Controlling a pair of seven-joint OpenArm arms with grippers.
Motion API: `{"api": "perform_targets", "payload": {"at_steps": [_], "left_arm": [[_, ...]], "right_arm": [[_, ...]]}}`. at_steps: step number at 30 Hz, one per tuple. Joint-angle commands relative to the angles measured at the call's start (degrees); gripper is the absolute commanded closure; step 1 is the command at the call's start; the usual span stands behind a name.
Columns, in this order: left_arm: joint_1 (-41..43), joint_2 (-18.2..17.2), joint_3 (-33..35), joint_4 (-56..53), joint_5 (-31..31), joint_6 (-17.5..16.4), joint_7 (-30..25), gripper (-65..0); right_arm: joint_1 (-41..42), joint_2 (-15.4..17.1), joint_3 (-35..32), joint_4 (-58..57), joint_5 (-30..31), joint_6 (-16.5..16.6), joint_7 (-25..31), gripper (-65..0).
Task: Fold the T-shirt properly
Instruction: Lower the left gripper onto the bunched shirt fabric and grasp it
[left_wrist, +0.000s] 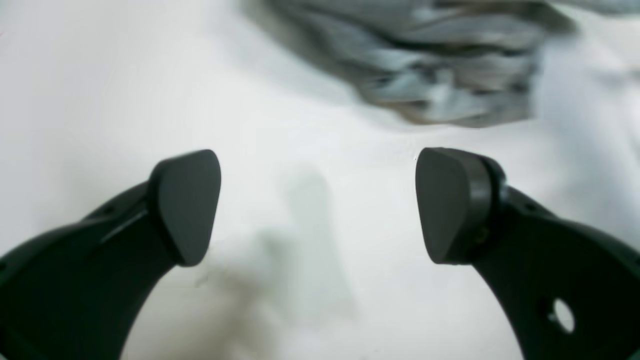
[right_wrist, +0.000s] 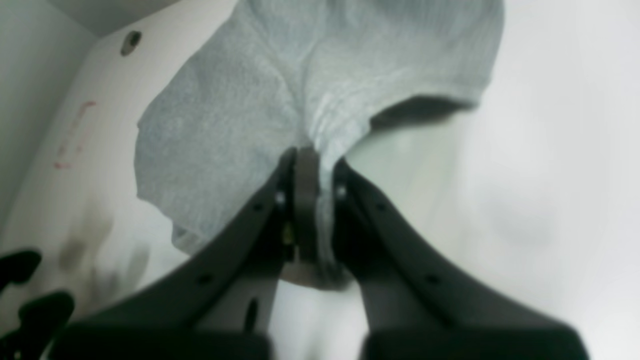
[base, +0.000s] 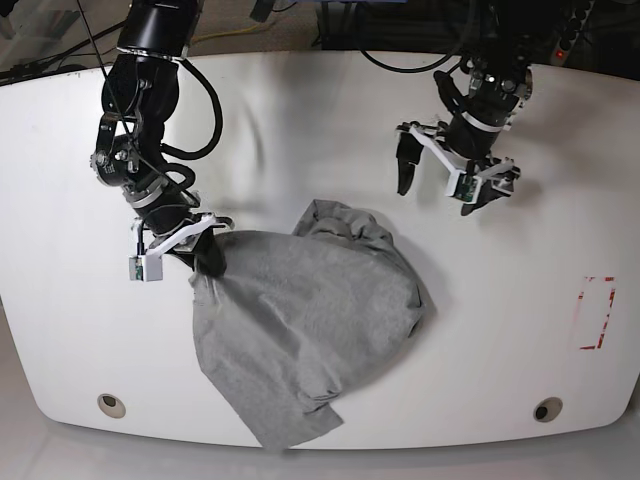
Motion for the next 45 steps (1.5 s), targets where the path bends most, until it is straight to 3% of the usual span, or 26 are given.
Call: {"api": "perform_targets", "payload": {"at_steps": [1,7,13,27,34,37,41,45], "left_arm": [[-1.83,-0.33,1.96,-0.68,-0.07,0.05,-1.13,-57.8],[-4.91,-0.15,7.42,-5.52,-0.07,0.05,-1.39,-57.8],[-7.63,1.69,11.20,-10.35,-0.16,0.05,-1.48,-57.5],[-18.10,12.59,12.78,-24.59,-0.07,0.14,-1.48,-57.4],[-22.14,14.62,14.98,-31.80,-0.07,0.32,-1.48,-56.8],[-22.84,14.62,15.42,-32.95,-0.07,0.40,-1.48,-47.6],[-22.93,14.26,15.06,-32.68,-0.07,0.40,-0.95,-22.6],[-23.02,12.33,14.98,-32.33,-0.07,0.40,-0.08,-5.3]], "right_arm": [[1.37,2.03,-0.19,2.93,1.04,0.63,1.57,0.0],[3.57,7.66,-0.46,6.09,1.04,6.26,1.57,0.0],[6.21,12.23,-0.55,5.83,1.04,6.96,1.57,0.0],[6.73,13.73,-0.46,5.74,1.04,6.96,1.57,0.0],[6.73,13.73,-0.46,5.74,1.04,6.96,1.57,0.0],[6.73,13.73,-0.46,5.48,1.04,6.96,1.57,0.0],[7.09,13.73,-0.11,2.93,0.95,6.87,1.57,0.0],[8.32,13.73,1.56,1.08,0.95,6.78,1.66,0.0]]}}
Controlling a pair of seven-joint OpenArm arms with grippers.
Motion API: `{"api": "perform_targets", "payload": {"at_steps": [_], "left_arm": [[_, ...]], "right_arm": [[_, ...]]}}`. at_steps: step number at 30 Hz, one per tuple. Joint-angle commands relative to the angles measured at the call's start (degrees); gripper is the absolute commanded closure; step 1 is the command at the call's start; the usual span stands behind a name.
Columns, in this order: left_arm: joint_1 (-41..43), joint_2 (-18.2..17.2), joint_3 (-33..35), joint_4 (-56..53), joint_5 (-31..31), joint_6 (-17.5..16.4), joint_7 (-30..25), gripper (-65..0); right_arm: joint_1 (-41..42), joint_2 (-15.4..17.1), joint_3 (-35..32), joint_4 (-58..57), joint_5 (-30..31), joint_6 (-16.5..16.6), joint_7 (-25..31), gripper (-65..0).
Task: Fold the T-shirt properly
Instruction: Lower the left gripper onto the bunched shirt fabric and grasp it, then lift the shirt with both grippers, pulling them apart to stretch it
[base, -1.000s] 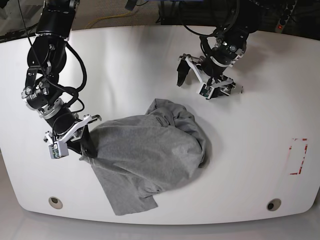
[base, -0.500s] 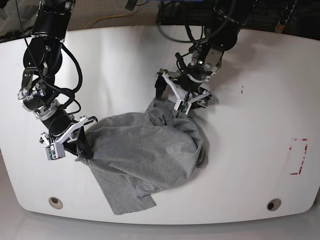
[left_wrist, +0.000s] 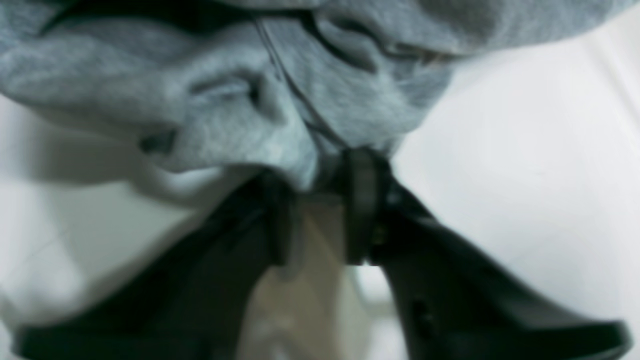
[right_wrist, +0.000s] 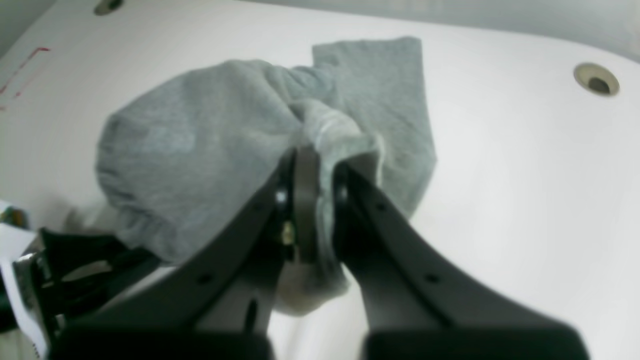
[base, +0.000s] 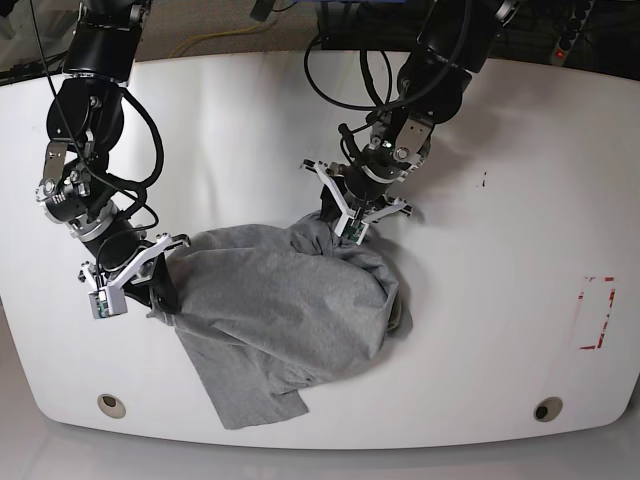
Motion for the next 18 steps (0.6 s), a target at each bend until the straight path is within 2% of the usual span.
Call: {"api": "perform_targets", "payload": {"at_steps": [1,5,11,18], "left_arm": [[-0.29,-1.27,-0.02,0.43,0.10,-0.12,3.14,-4.4],[-0.29,-3.55,-1.16,2.72,0.01,-0.12,4.37,-4.0],[0.15,-6.72,-7.05,10.28,0.01,-0.12,8.15,-3.9],[0.94,-12.43,-11.45,18.72,0.01,-0.12,11.49,-3.9]], "right_arm": [[2.11,1.05,1.11,0.18,1.00,0.01,2.21,0.0],[4.40,1.14,1.55,-1.49,1.00,0.01,2.21,0.0],[7.74,2.46,1.37,-3.68,1.00,-0.17,2.21,0.0],[14.07,2.63,1.11,-7.38,1.00,-0.17,2.21,0.0]]}}
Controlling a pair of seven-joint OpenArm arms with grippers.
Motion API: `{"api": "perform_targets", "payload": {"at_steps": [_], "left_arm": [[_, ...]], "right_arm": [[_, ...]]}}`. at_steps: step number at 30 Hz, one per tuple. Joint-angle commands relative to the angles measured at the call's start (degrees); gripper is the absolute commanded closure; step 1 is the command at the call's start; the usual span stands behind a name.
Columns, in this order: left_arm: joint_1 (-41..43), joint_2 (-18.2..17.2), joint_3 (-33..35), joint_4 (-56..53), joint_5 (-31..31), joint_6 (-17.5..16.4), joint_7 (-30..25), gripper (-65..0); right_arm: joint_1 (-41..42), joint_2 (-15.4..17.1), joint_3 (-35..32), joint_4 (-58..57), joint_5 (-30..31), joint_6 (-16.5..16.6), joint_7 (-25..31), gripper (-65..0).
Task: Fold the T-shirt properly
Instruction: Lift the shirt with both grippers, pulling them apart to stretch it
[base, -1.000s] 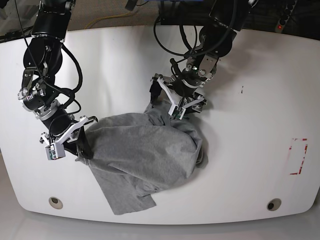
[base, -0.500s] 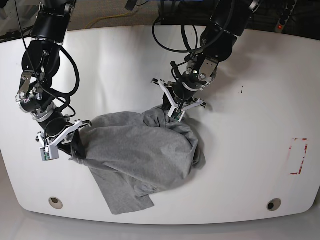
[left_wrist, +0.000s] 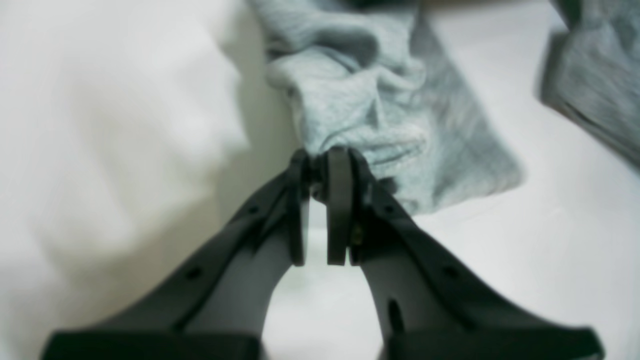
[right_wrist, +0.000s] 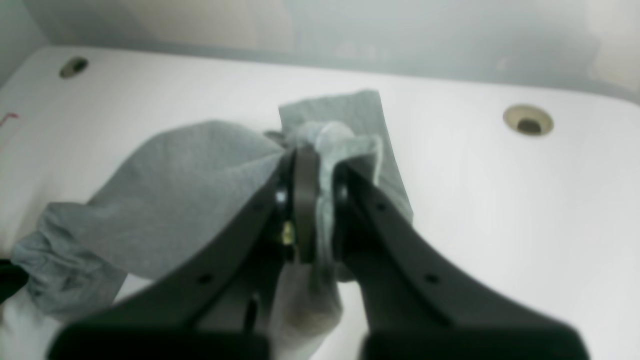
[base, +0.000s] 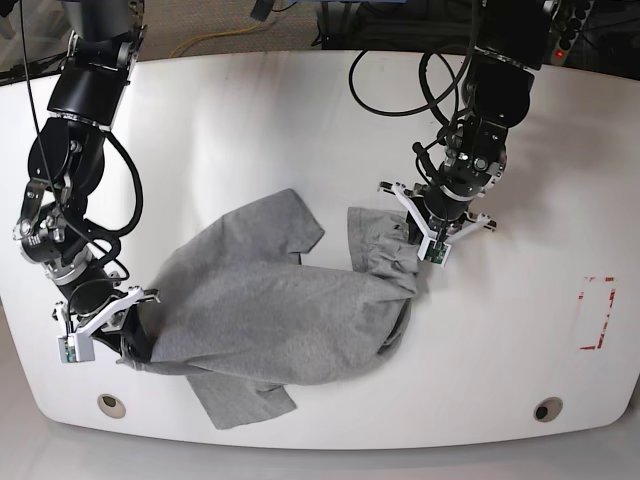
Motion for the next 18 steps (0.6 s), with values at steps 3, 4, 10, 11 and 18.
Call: {"api": "perform_targets", "payload": {"at_steps": [3,4,10,11,18], "left_arm": [[-0.85,-3.11,-3.51,4.20,0.28,0.18,0.57,-4.0],[-0.94,-3.90,-4.74,4.72,0.28,0.01,0.92,-4.0],[-1.73,-9.09,-10.71,7.71,0.28,0.01,1.19,-4.2],[-2.26,-9.62,-11.51,8.15,0.28,0.01,1.19,-4.2],[-6.65,-12.52,-15.20,9.12,0.19,-0.08,3.30,-4.2]], "right_arm": [[5.45,1.17,-0.56,-1.57,1.08,0.18,2.03,0.0],[6.68,1.87,-1.17,-2.10,1.08,0.18,2.03,0.0],[12.39,3.28,-4.78,-3.42,1.08,0.18,2.03,0.0],[13.10,3.28,-4.95,-3.86,1.08,0.18,2.03,0.0],[19.95,3.45,-7.06,-7.82,1.08,0.45,2.03,0.0]]}}
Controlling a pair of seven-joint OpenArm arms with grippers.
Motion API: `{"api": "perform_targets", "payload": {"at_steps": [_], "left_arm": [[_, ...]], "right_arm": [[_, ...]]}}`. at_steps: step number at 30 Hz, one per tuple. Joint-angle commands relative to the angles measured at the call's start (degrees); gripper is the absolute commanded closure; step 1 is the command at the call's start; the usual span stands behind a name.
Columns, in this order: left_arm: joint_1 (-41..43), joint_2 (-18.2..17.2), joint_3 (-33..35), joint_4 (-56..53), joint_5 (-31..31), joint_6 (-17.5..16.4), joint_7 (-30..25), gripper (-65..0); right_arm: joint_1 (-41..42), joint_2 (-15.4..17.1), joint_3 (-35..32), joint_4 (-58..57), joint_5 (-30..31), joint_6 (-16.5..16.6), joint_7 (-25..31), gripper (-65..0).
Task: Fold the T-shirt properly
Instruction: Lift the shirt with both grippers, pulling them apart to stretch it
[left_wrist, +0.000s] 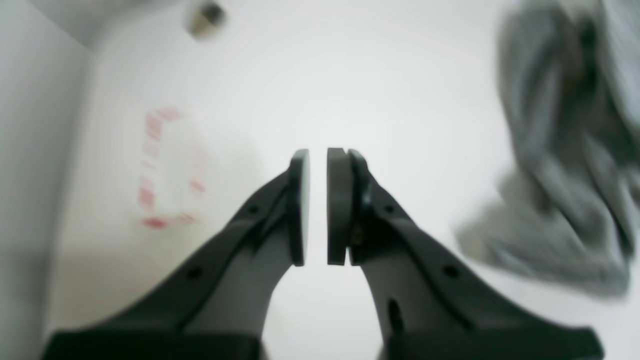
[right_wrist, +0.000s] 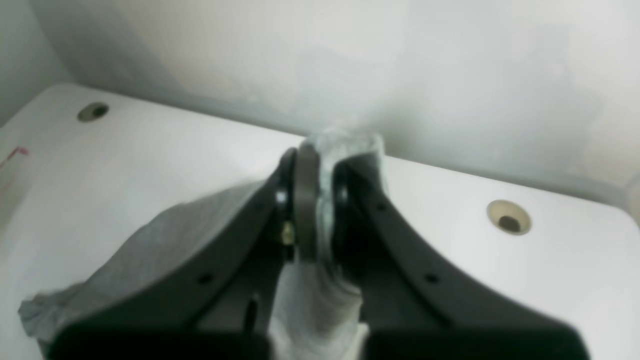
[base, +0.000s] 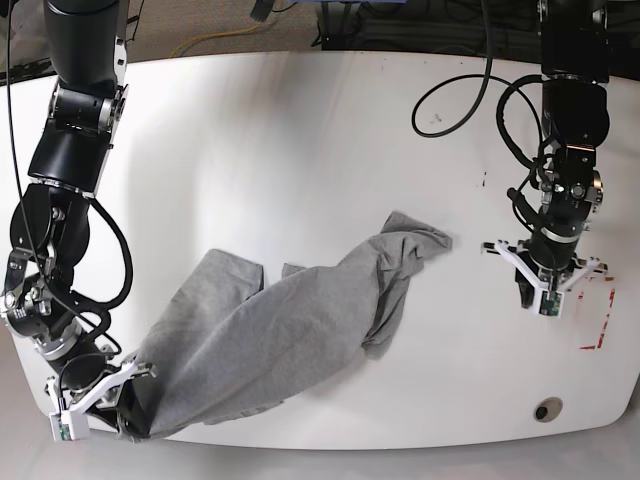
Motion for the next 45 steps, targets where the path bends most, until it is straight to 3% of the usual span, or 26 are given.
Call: {"api": "perform_targets", "payload": {"at_steps": [1,3,5,9,16,19,22,26,34,45], "left_arm": [[-2.20,-1.31,-0.27,1.27,-0.40,-0.39,1.20,-4.2],[-2.46,-1.13,-0.27,1.36,-0.40,-2.94,2.08,-4.2],[-2.28,-0.69,-0.27,2.33,-0.40,-7.77,2.17,-4.3],[-0.09,4.76,-0.27,2.42,0.30,-13.31,2.17,-6.3],[3.69,12.23,-0.18,2.24,0.48,-18.41,2.08,-34.0],[4.75,14.96,-0.18,1.18,0.65,-18.59,2.08,-44.3],[4.49,16.19,-0.18,-2.60,0.65,-18.41,2.00,-49.6],[3.69,16.63,-0.18,-8.66,0.56,-18.41,1.38,-50.0],[1.06,16.72,-0.09,-17.45,0.56,-18.41,-4.95,-50.1],[-4.04,16.54,5.62,-27.04,0.56,-18.85,-5.30,-49.6]], "right_arm": [[3.59,0.98,-0.01,-0.15,1.10,0.10,2.05,0.0],[4.20,0.98,-0.01,-0.94,1.10,0.10,2.05,0.0],[4.29,0.81,-0.01,-1.29,1.10,0.10,2.05,0.0],[3.94,0.46,-0.01,-1.47,1.10,0.10,2.05,0.0],[2.44,0.46,-0.01,-1.47,1.10,0.10,2.05,0.0],[2.09,0.46,-0.01,-1.47,1.10,0.10,2.05,0.0],[1.04,0.55,0.08,-1.47,1.10,0.10,2.05,0.0],[0.25,0.55,0.17,-1.47,1.10,0.10,2.05,0.0],[-1.07,0.46,0.35,-1.29,1.10,0.10,2.14,0.0],[-1.95,0.46,0.35,-1.11,1.19,0.10,2.14,0.0]]}}
